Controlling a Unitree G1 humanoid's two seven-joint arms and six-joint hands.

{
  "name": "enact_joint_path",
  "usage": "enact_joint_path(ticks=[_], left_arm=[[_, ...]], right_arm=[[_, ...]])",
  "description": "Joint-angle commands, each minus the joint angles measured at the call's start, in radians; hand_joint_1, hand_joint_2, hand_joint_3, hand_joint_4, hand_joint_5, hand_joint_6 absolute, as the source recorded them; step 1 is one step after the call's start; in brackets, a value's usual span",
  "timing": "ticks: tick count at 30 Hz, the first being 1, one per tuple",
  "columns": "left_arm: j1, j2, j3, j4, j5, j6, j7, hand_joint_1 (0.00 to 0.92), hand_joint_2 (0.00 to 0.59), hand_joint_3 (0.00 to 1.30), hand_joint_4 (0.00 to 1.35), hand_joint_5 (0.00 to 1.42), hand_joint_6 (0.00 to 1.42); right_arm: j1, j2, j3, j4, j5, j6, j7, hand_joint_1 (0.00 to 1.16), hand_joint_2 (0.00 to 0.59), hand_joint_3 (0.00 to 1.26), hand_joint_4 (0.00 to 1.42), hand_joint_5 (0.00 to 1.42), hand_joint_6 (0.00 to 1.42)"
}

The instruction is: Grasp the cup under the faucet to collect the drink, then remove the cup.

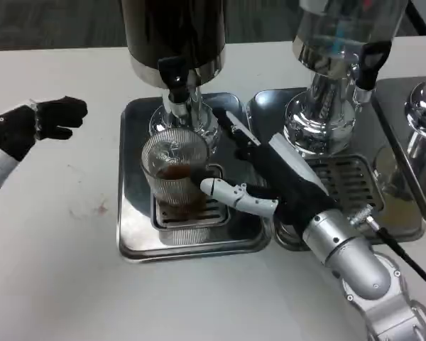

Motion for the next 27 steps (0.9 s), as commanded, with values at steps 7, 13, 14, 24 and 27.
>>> enact_joint_path(ticks=[7,13,14,24,27], left_arm=[[0.008,0.032,-0.002,0.092,0.067,-0.001,0.042,0.0,0.098,0.38,0.3,0.28,0.31],[0.019,0.03,-0.002,0.109,0.074,-0.007,0.045,0.0,0.1,0.39,0.31,0.28,0.31],[0.021,0.029,-0.002,0.108,0.074,-0.008,0.045,0.0,0.1,0.39,0.31,0.28,0.31],[0.032,0.032,-0.001,0.105,0.075,-0.009,0.046,0.0,0.111,0.41,0.33,0.3,0.32],[0.036,0.033,0.0,0.105,0.076,-0.008,0.047,0.0,0.113,0.41,0.34,0.3,0.33]], right_arm=[[-0.068,0.009,0.024,0.079,0.019,-0.033,0.043,0.43,0.227,0.0,0.0,0.0,0.05],[-0.098,0.004,0.042,0.112,0.006,-0.023,0.054,0.42,0.22,0.0,0.0,0.0,0.02],[-0.1,0.005,0.044,0.117,0.006,-0.025,0.054,0.42,0.22,0.0,0.0,0.0,0.02],[-0.116,0.041,0.03,0.198,0.042,-0.083,0.041,0.43,0.214,0.0,0.0,0.0,0.02],[-0.122,0.052,0.025,0.221,0.047,-0.098,0.039,0.43,0.213,0.0,0.0,0.0,0.03]])
